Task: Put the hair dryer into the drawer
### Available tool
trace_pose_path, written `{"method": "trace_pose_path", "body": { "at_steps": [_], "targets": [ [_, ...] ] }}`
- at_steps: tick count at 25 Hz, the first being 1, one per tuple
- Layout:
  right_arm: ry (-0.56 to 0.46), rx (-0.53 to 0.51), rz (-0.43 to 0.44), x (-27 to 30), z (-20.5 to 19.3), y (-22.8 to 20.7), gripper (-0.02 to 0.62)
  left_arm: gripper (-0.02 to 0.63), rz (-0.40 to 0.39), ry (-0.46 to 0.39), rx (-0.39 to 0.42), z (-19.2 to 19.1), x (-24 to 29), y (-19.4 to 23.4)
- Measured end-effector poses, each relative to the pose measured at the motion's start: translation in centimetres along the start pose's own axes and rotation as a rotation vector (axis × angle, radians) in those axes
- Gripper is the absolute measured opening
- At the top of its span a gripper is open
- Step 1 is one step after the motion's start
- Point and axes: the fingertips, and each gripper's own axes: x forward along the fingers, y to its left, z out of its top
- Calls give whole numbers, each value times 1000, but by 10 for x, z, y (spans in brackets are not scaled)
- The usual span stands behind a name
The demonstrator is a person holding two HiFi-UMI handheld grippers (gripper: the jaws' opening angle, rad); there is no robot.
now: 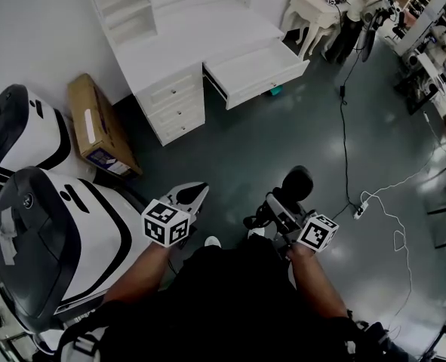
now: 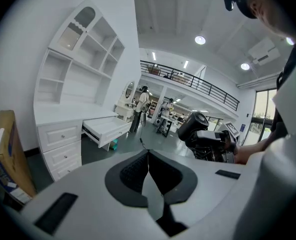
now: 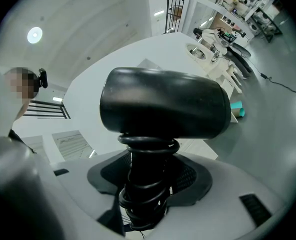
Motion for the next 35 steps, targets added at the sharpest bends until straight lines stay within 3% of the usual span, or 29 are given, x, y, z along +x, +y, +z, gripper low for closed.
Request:
{"method": "trace_pose_path", "body": {
  "at_steps": [10, 21, 29, 35],
  "targets": [
    [7, 8, 0, 29, 46, -45, 239, 11, 25, 1, 2, 27, 49, 25],
    [41, 18, 77, 67, 153, -119, 239, 11, 108, 0, 8, 95, 157, 33],
    [105, -33, 73, 65, 202, -188, 239, 11, 151, 52, -11, 104, 234, 30],
    [118, 19, 64, 72, 218, -218, 239, 11, 164, 84, -28, 110, 261, 35]
  ]
}}
